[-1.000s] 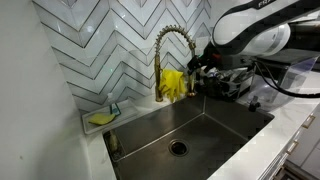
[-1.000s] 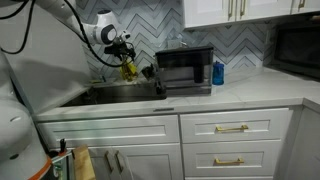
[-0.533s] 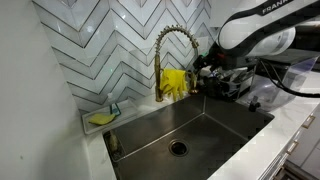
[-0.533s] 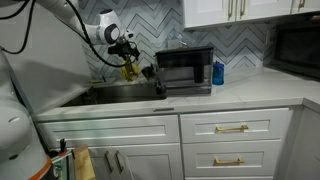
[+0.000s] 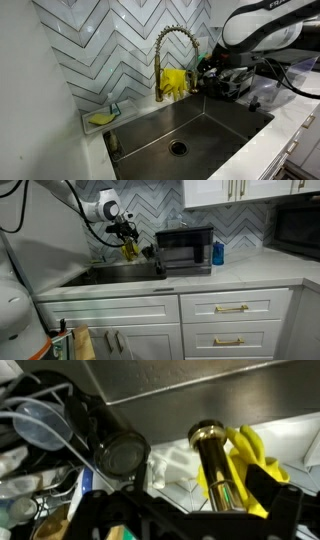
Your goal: Push the faucet to the right side of the sink.
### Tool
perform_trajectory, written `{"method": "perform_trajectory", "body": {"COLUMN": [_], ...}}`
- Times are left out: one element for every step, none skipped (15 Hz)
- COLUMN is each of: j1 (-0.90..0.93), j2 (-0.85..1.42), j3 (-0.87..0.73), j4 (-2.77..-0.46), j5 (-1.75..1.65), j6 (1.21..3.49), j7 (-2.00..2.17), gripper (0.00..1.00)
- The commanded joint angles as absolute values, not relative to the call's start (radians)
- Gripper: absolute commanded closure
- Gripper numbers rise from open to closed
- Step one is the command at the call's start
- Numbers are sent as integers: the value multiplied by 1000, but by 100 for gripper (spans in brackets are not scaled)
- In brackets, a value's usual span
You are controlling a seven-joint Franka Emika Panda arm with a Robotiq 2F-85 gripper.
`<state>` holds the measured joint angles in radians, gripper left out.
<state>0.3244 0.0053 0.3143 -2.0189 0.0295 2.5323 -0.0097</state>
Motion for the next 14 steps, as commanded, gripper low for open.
{"method": "perform_trajectory", "body": {"j1": [321,319,316,320,313,309,301,294,285,277,268,259,253,256], "j2": [-153,-192,-234,-271,-311,-345,-389,-425,-464,-500,-531,-570,-601,-627], "j3": [317,315,312,303,301,294,291,288,280,275,269,266,262,258], "j4": [-2073,-2079,-2078,-2075,-2074,-2075,-2078,-2079,-2088,-2093,-2102,-2117,-2132,-2145], "j5": [17,39,57,77,101,118,120,115,113,113,109,101,99,102], "j6": [2250,2163,2071,1989,1917,1860,1798,1736,1705,1675,1655,1646,1641,1631], "j7": [101,108,131,153,165,178,203,212,216,226,222,228,224,198], "gripper": [0,0,0,0,0,0,0,0,0,0,0,0,0,0]}}
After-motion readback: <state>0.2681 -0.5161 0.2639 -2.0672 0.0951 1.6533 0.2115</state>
